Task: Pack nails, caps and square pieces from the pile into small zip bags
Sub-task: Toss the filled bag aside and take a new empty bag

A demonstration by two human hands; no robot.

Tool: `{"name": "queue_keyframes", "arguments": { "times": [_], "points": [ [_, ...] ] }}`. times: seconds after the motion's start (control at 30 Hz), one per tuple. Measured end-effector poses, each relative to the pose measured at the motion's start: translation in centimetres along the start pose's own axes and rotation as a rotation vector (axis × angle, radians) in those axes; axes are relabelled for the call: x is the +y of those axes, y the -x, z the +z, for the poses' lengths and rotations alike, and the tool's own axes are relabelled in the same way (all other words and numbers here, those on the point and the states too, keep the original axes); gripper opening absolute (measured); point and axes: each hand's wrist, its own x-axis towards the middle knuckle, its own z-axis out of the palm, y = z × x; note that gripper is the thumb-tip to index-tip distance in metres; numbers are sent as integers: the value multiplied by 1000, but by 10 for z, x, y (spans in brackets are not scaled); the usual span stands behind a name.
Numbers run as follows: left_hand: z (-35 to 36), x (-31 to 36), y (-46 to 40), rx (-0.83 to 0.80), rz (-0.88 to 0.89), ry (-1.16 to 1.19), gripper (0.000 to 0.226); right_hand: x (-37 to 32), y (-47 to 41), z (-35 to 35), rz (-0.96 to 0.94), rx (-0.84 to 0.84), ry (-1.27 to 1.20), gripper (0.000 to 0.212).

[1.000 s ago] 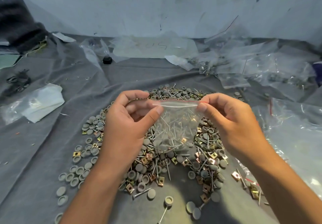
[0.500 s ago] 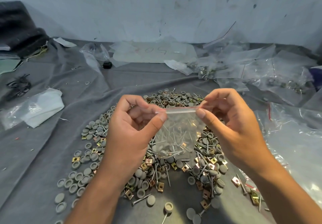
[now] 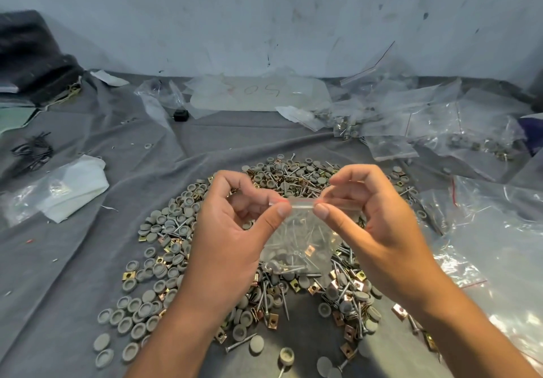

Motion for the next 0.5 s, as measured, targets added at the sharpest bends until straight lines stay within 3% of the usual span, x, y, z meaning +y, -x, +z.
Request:
{"name": "queue_keyframes", "arguments": {
  "times": [0.23,0.5],
  "points": [
    [0,1,5,-54,-2,-28,45,-2,2,3,-11,32,-7,33],
    [-5,0,4,-47,-59,-27,34,-3,-3,-11,57,-13,-194,40]
  ]
}}
